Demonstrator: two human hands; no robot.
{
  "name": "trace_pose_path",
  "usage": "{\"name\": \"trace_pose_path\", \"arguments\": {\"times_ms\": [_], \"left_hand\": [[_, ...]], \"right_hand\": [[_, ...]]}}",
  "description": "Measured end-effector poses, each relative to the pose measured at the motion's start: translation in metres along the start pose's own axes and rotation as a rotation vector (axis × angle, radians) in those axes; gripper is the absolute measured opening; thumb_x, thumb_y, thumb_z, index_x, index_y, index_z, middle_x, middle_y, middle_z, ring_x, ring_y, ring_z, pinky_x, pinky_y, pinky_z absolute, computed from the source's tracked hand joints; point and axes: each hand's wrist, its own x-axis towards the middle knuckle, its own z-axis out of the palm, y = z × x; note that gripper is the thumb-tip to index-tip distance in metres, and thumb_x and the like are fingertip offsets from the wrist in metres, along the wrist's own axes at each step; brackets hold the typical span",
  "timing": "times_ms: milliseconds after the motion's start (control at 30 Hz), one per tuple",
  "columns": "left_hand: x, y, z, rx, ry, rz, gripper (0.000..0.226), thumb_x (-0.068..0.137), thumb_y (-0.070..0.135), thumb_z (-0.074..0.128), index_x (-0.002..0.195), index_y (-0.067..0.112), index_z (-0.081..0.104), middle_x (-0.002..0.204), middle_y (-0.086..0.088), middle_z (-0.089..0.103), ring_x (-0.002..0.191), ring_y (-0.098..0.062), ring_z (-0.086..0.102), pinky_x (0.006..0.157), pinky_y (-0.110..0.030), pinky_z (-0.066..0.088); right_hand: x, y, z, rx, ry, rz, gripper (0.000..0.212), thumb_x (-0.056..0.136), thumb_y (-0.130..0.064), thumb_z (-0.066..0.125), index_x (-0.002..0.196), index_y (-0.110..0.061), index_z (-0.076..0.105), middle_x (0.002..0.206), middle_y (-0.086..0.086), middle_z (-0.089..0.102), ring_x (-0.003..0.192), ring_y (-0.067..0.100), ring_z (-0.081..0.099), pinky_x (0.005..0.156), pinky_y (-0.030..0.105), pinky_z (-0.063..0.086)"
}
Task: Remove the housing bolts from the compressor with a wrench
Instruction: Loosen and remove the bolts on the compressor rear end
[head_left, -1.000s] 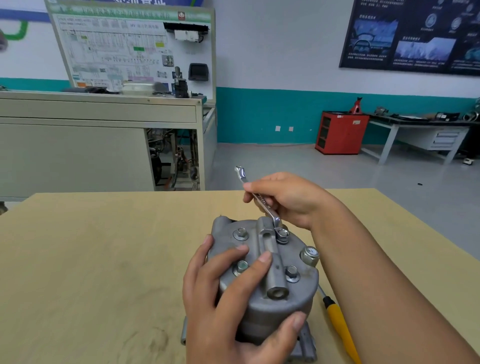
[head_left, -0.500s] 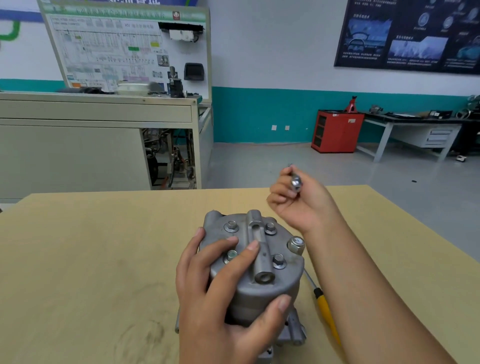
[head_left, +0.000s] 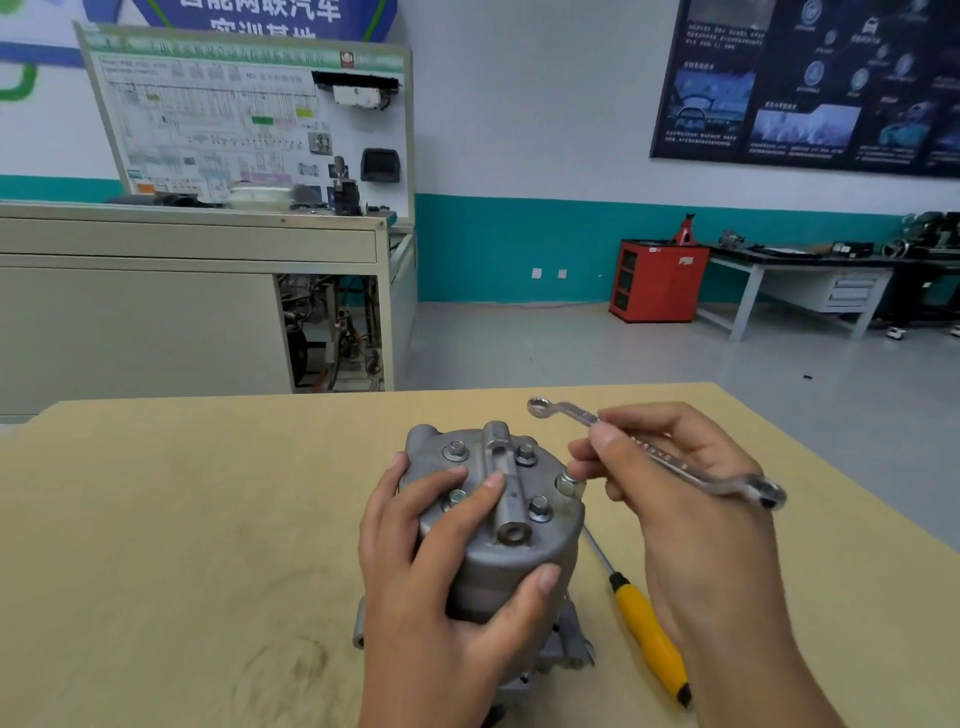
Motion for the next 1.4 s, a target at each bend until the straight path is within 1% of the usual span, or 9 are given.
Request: {"name": "trace_pose_path", "arguments": {"times_ms": [200,300,500,733,933,1100,1233,1300,1400], "left_hand": [[0.000,0.000,0.000,0.003,-0.001,-0.003,0.049,0.077,0.065,0.057,0.118,0.039,0.055,0.125,0.016,0.048,0.138,-0.022,0.031,0.113,-0.023,0.022],[0.000,0.001,-0.001,-0.002,-0.008,-0.008,0.051,0.072,0.060,0.062,0.118,0.039,0.055,0.125,0.016,0.048,0.138,-0.021,0.031,0.113,-0.022,0.022],[0.000,0.000,0.001,-0.002,0.013,0.007,0.051,0.069,0.051,0.066,0.117,0.038,0.057,0.124,0.015,0.049,0.138,-0.025,0.033,0.112,-0.029,0.027],[0.000,0.000,0.002,0.003,0.025,0.009,0.048,0.075,0.059,0.062,0.117,0.037,0.056,0.124,0.014,0.049,0.137,-0.027,0.034,0.113,-0.027,0.026],[-0.002,-0.004,0.005,-0.001,0.042,0.022,0.047,0.069,0.047,0.065,0.115,0.036,0.058,0.124,0.013,0.050,0.138,-0.026,0.034,0.112,-0.029,0.028],[-0.004,-0.004,0.008,-0.023,0.085,-0.004,0.031,0.084,0.048,0.055,0.111,0.035,0.061,0.122,0.013,0.052,0.138,-0.025,0.034,0.109,-0.040,0.033],[-0.002,-0.004,0.006,0.002,0.061,0.020,0.041,0.079,0.057,0.059,0.115,0.037,0.058,0.123,0.013,0.051,0.137,-0.027,0.035,0.112,-0.034,0.029],[-0.001,-0.005,0.004,0.021,0.041,0.041,0.047,0.079,0.064,0.057,0.117,0.037,0.057,0.124,0.013,0.050,0.137,-0.027,0.034,0.113,-0.033,0.027],[0.001,-0.005,0.003,0.032,0.034,0.046,0.048,0.080,0.067,0.053,0.116,0.034,0.057,0.124,0.013,0.048,0.137,-0.026,0.034,0.113,-0.034,0.027]], "right_hand": [[-0.014,0.019,0.009,-0.273,0.056,-0.191,0.014,0.083,-0.016,0.071,0.071,-0.020,0.065,0.064,-0.007,0.068,0.058,0.008,0.065,0.054,0.017,0.050],[-0.019,0.020,0.011,-0.400,0.039,-0.312,0.010,0.081,-0.023,0.068,0.071,-0.023,0.066,0.066,-0.010,0.066,0.061,0.003,0.060,0.055,0.010,0.042],[-0.028,0.015,0.014,-0.592,0.022,-0.498,0.006,0.077,-0.014,0.066,0.071,-0.014,0.068,0.063,-0.004,0.061,0.059,0.008,0.056,0.054,0.008,0.041],[-0.030,0.012,0.014,-0.530,0.041,-0.319,0.011,0.074,-0.028,0.063,0.074,-0.022,0.072,0.056,-0.013,0.055,0.051,0.003,0.052,0.049,0.007,0.038],[-0.030,0.004,0.028,-0.861,0.095,-0.523,0.008,0.071,-0.020,0.066,0.065,-0.015,0.067,0.049,-0.008,0.042,0.042,0.014,0.048,0.045,0.027,0.042],[-0.036,0.001,0.031,-1.027,0.015,-0.554,0.028,0.076,-0.040,0.050,0.063,-0.019,0.063,0.048,-0.008,0.052,0.040,0.016,0.053,0.036,0.019,0.041],[-0.037,0.007,0.017,-0.644,0.005,-0.291,0.016,0.073,-0.037,0.059,0.073,-0.027,0.071,0.053,-0.014,0.051,0.046,0.000,0.049,0.046,0.012,0.041],[-0.030,0.009,0.004,-0.345,-0.004,-0.103,0.005,0.072,-0.025,0.067,0.075,-0.026,0.071,0.051,-0.010,0.055,0.044,0.000,0.047,0.046,0.007,0.036],[-0.010,0.016,-0.014,0.005,0.016,0.123,0.017,0.070,0.004,0.070,0.071,-0.012,0.063,0.046,-0.003,0.048,0.043,0.005,0.041,0.045,0.010,0.035]]}}
